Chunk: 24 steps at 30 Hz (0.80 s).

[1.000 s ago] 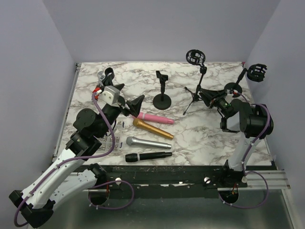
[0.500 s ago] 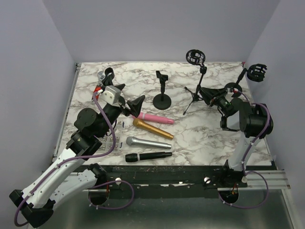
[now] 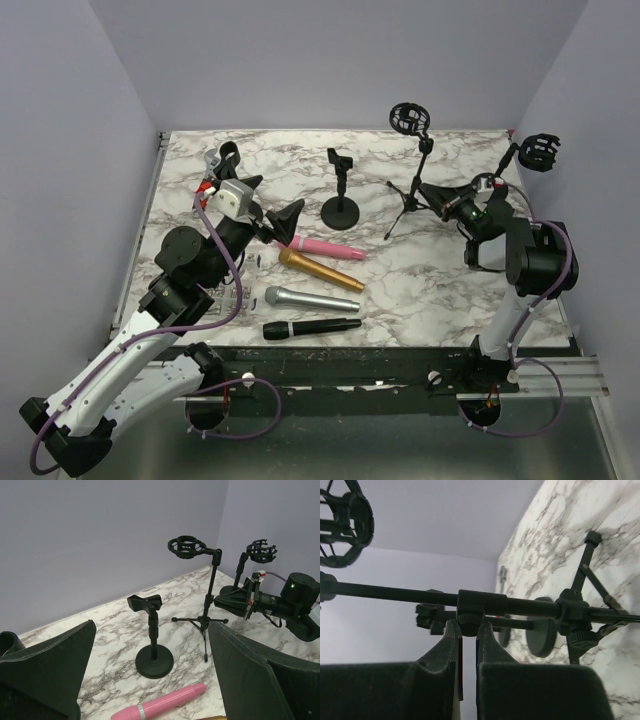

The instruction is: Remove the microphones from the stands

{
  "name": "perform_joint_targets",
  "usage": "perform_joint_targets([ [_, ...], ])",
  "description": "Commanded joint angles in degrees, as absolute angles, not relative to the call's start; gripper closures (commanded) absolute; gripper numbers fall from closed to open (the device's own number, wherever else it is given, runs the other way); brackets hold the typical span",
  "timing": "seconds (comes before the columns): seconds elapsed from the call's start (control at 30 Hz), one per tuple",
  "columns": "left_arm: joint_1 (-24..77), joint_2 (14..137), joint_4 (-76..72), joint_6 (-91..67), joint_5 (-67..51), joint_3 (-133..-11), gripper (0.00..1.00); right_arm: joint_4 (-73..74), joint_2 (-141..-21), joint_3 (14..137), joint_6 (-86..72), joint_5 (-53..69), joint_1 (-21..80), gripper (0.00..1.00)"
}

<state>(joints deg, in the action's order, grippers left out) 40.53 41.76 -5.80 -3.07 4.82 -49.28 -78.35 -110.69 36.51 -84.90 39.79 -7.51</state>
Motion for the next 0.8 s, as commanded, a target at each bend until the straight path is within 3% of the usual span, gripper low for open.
perform_joint_targets([
  [0.0,40.75,41.67,-5.36,-3.65,3.47,-51.07,0.01,-54.69,-105.83,36.86,-61.02,33.69,-7.19,0.99],
  [0.4,40.84,42.08,-5.29,-3.96,3.25,-51.07,0.01,-31.33,-95.76,41.23,-28.46,16.61,-1.24,1.00],
  [0.67,40.86,42.07,-5.28,-4.13,3.20,-51.09,0.02,-24.26,-89.00,42.12,-11.66,-5.64,9.72,0.99],
  [0.77,40.85,41.94,-5.34,-4.15,3.08,-51.07,0.01,-24.43,-85.92,41.67,-10.09,-6.99,10.46,0.99],
])
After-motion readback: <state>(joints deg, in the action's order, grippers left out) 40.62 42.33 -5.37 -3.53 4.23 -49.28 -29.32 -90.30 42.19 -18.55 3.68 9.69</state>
